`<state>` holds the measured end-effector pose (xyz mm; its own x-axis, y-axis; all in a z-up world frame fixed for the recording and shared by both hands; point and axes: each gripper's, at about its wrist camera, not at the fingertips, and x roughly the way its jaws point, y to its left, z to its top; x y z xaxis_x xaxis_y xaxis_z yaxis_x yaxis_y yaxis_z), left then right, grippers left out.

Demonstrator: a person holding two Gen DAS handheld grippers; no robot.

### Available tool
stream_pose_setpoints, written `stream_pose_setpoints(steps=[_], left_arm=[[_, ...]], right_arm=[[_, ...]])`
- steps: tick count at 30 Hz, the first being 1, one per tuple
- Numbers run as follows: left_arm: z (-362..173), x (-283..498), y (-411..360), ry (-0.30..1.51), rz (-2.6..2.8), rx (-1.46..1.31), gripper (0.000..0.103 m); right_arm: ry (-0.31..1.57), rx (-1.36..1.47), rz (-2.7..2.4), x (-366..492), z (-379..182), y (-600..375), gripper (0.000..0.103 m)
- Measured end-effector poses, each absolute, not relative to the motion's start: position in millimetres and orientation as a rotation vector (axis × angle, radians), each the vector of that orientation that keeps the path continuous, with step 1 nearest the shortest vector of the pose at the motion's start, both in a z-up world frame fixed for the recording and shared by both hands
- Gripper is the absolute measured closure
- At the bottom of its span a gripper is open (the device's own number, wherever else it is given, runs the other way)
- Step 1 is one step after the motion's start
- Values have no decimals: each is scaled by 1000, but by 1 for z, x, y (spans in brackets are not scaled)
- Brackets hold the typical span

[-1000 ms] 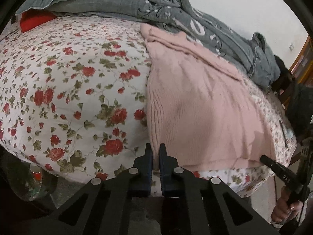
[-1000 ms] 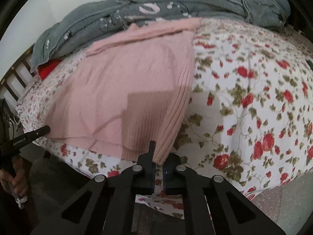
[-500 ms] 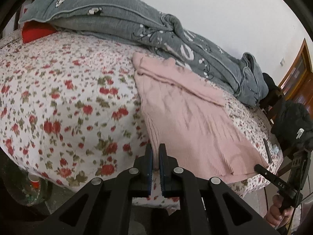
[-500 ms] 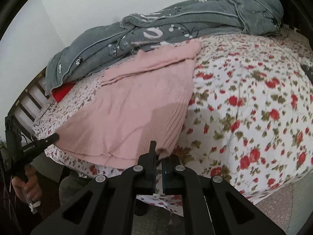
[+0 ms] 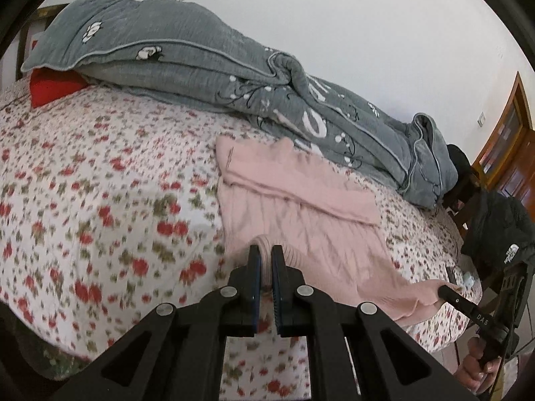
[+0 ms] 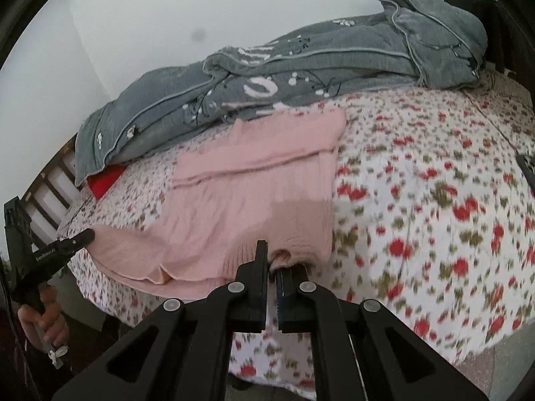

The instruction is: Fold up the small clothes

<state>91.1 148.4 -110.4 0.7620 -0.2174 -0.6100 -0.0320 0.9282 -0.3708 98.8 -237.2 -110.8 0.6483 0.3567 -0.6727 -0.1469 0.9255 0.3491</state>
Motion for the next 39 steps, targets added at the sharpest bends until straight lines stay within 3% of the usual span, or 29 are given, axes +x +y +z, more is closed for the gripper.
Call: stream_pose_setpoints(steps=[20, 39], left_arm=[[-102, 247, 151, 684, -106, -342, 96], [-130, 392, 135, 713, -84, -299, 96]], right_arm=[[757, 246, 236, 248, -94, -216, 99], [797, 238, 190, 393, -132, -209, 99]])
